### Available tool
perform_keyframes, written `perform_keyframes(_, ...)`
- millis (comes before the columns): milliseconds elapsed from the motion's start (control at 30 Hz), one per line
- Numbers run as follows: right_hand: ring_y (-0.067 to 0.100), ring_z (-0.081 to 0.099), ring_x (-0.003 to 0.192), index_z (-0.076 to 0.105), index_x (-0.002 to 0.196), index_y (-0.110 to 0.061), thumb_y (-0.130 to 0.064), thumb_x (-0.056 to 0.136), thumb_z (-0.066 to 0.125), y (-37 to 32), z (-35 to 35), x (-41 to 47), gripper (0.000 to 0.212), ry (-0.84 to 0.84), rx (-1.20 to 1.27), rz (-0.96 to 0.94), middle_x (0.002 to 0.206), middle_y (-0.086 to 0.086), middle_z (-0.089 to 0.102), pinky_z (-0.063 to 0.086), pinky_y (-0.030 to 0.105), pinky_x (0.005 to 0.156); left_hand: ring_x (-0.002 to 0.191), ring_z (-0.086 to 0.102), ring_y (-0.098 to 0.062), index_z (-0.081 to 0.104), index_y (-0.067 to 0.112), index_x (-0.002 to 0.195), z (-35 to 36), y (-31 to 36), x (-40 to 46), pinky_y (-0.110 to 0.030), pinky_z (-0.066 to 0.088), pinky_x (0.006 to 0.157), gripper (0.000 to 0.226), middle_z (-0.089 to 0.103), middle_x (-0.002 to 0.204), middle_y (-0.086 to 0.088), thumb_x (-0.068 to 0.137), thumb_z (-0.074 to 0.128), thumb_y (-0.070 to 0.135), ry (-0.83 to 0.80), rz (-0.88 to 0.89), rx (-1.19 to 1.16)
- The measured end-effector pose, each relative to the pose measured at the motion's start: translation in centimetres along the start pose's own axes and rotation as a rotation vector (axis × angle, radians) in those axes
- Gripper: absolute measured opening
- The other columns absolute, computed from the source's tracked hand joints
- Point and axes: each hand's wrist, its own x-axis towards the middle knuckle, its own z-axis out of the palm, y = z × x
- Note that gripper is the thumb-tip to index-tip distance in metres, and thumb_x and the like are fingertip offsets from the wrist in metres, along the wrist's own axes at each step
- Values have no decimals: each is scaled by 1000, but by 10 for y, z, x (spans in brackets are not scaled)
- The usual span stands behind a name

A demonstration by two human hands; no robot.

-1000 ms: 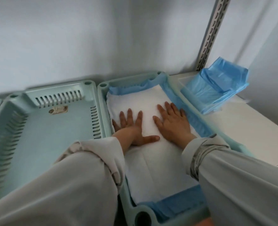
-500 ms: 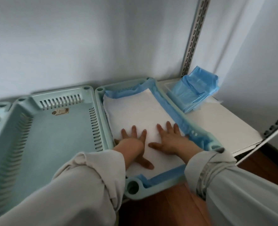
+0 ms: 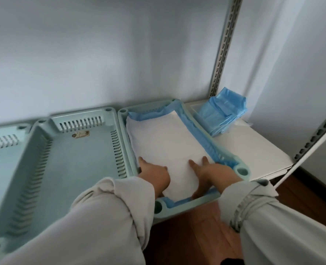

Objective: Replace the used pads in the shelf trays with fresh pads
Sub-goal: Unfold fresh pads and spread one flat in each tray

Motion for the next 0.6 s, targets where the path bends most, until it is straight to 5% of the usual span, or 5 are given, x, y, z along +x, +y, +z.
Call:
perform_keyframes(233, 45, -12, 143, -24, 146, -37, -49, 76, 73, 4, 3, -8, 120, -33, 39, 0, 156, 4, -27, 12, 58, 116, 134, 30, -42, -9, 22, 152, 20, -2, -1, -44, 30, 111, 86, 12, 152, -28, 93, 52, 39, 90, 31, -113)
perform_keyframes(600, 43, -15, 144, -21, 147, -38, -59, 70, 73, 6, -1, -2, 123, 9, 52, -24, 157, 2, -25, 11, 60, 115, 134, 29, -48, -9, 26, 152, 24, -12, 12, -49, 31, 111, 91, 2, 155, -28, 91, 57, 40, 140, 49, -104)
